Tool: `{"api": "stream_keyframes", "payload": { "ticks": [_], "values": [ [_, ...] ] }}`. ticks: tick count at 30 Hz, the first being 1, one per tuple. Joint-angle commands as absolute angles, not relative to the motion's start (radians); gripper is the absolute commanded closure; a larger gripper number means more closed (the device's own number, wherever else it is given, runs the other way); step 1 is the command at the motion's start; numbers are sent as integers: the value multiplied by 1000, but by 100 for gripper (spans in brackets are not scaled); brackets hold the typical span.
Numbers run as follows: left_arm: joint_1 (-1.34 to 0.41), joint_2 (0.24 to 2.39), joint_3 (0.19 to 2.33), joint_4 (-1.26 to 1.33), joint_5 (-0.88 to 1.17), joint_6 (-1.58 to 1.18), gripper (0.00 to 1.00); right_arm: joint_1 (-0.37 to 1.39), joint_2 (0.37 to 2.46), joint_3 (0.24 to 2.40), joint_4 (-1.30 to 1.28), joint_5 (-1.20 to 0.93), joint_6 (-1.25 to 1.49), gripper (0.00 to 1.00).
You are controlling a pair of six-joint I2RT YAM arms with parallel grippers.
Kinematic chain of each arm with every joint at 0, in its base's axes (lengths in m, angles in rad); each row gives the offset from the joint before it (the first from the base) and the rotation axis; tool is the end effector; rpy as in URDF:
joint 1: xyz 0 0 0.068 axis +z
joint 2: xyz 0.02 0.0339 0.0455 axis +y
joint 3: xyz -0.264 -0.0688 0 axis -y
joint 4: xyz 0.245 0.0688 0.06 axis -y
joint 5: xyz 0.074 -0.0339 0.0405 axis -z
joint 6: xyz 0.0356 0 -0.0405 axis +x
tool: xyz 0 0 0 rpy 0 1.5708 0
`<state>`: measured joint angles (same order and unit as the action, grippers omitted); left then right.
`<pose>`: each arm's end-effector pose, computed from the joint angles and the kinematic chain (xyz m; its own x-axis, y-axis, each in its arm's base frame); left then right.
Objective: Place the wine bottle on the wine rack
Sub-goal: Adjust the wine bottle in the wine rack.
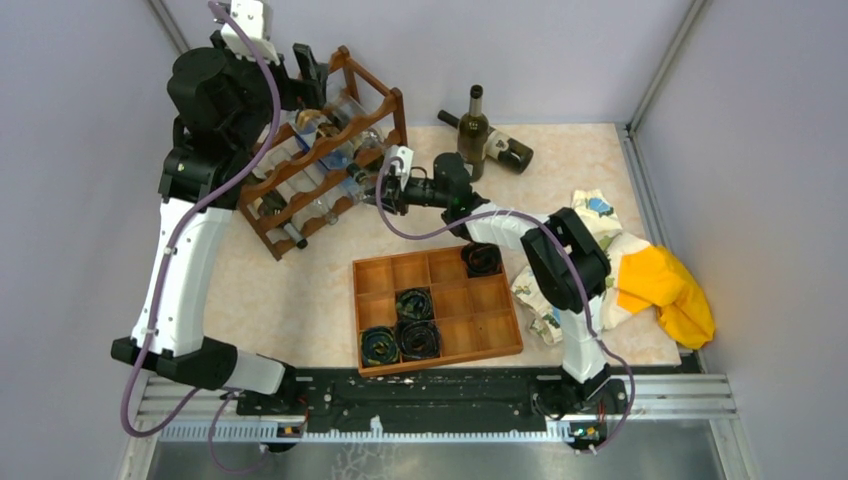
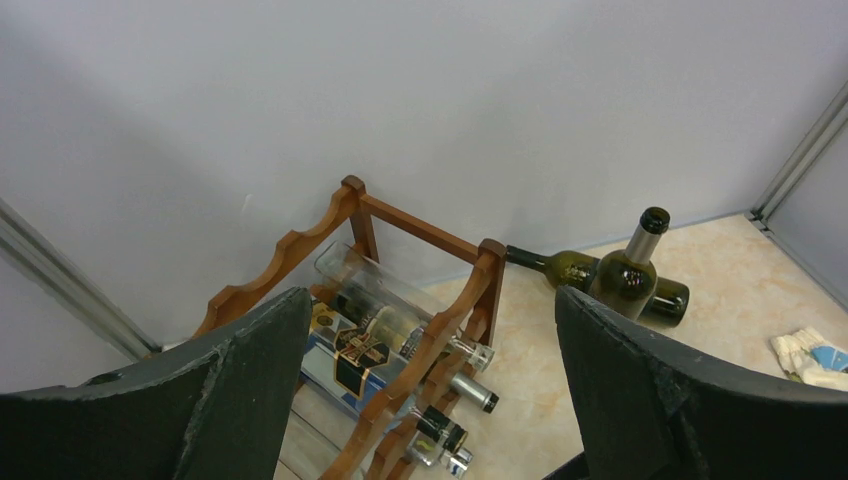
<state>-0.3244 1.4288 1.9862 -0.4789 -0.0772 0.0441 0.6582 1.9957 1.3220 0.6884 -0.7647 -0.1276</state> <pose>0.2549 -0.0828 0.5639 0.0851 0.0178 -0.9962 0.2414 0.9697 0.0379 0.3468 0.2993 0.2495 0.1374 -0.0098 -0.9905 -0.9795 0.1473 -0.1373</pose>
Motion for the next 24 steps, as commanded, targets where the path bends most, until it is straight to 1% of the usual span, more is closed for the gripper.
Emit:
{"api": "stream_keyframes", "payload": {
  "ticks": [1,3,5,24],
  "values": [
    [-319,1385,1939,-445,-61,20,4,655,2027,1402,664,-785,-148,82],
    [-320,1376,1917,-433,-66,20,4,656,2043,1418,651,-780,-138,85],
    [-319,1368,1900,-423,-69,23,4,656,2055,1436,635,-778,-131,86],
    [-319,1358,1831,-374,-67,58,3,655,2113,1507,624,-758,-86,86]
  ]
}}
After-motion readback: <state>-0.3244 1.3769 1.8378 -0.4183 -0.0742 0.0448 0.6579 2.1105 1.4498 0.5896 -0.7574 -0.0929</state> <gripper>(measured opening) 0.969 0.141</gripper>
